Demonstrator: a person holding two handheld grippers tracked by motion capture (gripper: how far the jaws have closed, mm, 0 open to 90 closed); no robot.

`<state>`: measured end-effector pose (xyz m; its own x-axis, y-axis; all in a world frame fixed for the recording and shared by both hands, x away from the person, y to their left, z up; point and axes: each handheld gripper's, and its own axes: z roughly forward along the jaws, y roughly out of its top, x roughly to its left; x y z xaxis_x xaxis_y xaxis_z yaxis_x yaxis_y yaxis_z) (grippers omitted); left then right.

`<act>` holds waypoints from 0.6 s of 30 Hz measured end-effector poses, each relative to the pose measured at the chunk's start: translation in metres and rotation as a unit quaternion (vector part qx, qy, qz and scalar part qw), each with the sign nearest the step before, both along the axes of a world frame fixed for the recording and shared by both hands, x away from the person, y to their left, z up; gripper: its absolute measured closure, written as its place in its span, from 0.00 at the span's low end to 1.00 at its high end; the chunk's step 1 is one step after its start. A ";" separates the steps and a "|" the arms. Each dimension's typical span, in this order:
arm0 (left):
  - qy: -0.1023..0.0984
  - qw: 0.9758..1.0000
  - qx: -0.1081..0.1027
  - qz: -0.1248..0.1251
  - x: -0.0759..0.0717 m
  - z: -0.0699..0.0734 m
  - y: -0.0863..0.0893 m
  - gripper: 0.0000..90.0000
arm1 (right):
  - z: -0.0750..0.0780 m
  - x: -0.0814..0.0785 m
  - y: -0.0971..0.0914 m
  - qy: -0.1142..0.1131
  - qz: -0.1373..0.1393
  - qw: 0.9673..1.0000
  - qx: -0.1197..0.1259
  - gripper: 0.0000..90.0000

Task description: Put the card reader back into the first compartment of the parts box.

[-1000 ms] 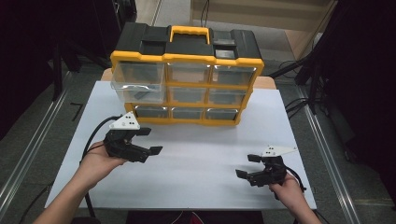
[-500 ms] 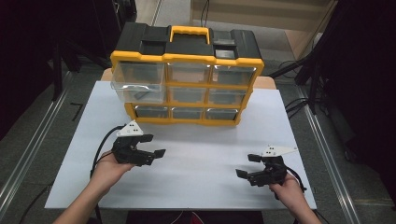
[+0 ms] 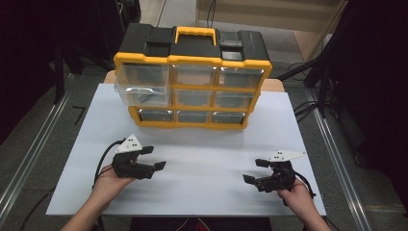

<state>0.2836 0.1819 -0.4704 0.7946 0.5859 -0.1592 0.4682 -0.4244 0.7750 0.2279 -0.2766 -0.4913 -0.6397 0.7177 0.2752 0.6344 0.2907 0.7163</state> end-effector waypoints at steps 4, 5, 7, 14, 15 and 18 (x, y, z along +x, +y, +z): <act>0.011 1.000 -0.001 -0.002 -0.002 -0.005 0.005 0.28 | -0.001 0.001 0.000 0.001 0.000 1.000 0.001 0.14; 0.011 1.000 0.002 -0.004 -0.002 -0.006 0.007 0.28 | 0.000 0.001 0.000 0.002 0.000 1.000 0.001 0.14; 0.022 1.000 -0.008 -0.010 -0.002 -0.008 0.010 0.28 | 0.000 0.001 0.001 0.002 0.000 1.000 0.000 0.14; 0.027 1.000 -0.007 -0.006 -0.006 -0.010 0.023 0.28 | 0.000 0.003 0.002 0.000 0.004 1.000 0.001 0.14; 0.027 1.000 -0.006 -0.004 -0.007 -0.010 0.024 0.28 | 0.000 0.004 0.003 0.001 0.005 1.000 0.000 0.14; 0.027 1.000 -0.004 0.001 -0.010 -0.010 0.028 0.28 | -0.001 0.005 0.005 0.001 0.011 1.000 -0.003 0.14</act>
